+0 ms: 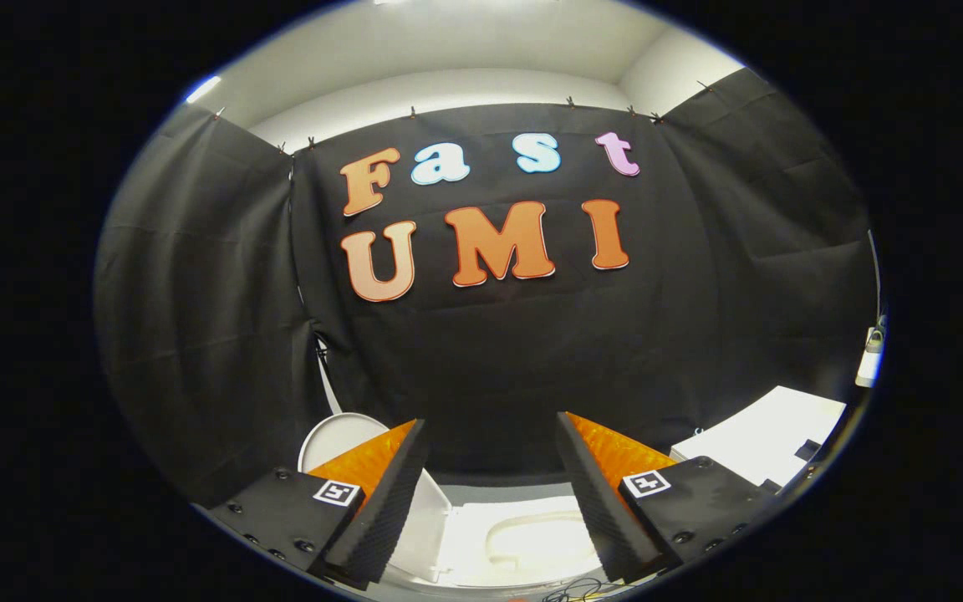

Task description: Open the toilet lid.

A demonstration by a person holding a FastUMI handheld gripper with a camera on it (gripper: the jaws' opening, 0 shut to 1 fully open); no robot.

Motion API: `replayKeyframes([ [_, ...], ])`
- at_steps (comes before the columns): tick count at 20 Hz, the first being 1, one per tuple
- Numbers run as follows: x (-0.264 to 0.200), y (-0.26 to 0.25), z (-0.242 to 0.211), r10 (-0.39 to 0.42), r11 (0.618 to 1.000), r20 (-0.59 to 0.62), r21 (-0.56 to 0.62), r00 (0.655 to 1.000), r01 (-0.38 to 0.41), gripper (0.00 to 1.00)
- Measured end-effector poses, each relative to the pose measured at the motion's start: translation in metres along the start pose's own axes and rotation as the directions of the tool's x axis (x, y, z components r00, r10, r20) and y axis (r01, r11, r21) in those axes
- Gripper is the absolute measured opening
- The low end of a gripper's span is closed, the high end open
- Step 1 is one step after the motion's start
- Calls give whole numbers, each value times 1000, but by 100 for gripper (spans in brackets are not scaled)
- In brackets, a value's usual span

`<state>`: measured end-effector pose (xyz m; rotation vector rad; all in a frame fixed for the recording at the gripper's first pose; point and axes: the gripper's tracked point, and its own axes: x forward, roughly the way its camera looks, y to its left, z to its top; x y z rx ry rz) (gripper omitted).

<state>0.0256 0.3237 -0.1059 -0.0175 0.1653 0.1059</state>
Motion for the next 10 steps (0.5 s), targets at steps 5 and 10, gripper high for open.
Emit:
replayKeyframes([
  [5, 2, -11, 8, -27, 1000, 18, 3, 999, 27, 98],
  [10, 0, -14, 13, -37, 999, 35, -10, 999, 37, 98],
])
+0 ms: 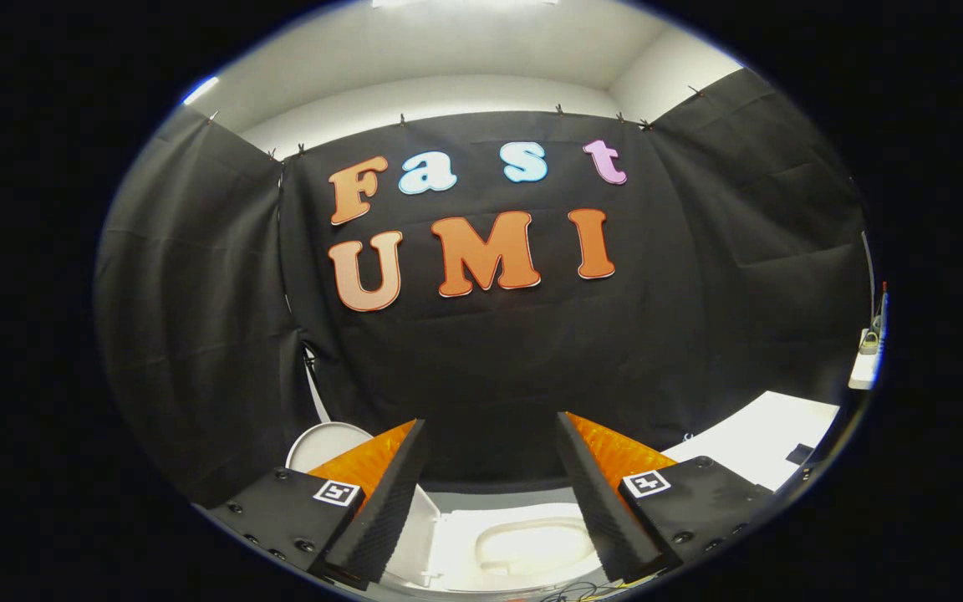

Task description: Open the toilet lid.

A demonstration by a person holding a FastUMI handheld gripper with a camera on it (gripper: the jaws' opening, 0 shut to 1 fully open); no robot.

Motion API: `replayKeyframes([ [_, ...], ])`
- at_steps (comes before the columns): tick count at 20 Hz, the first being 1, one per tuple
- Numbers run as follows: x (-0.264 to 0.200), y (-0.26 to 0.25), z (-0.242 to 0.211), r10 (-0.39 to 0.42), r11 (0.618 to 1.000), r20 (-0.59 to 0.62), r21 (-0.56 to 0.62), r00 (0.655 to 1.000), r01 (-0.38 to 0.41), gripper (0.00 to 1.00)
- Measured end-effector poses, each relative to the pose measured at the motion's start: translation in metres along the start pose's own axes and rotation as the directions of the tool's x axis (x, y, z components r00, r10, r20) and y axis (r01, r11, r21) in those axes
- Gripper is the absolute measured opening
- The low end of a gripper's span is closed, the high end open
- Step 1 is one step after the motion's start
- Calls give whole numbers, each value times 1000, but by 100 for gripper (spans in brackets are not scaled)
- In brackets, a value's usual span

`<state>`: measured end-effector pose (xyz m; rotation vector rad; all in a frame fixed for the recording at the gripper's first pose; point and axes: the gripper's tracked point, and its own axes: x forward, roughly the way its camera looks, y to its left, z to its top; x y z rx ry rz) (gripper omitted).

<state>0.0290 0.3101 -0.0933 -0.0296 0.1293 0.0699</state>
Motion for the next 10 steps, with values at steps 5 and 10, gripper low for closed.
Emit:
replayKeyframes([
  [5, 0, 2, 1, 0, 1000, 4, -8, 1000, 0, 98],
  [10, -2, 2, 3, 0, 1000, 8, -9, 1000, 0, 98],
])
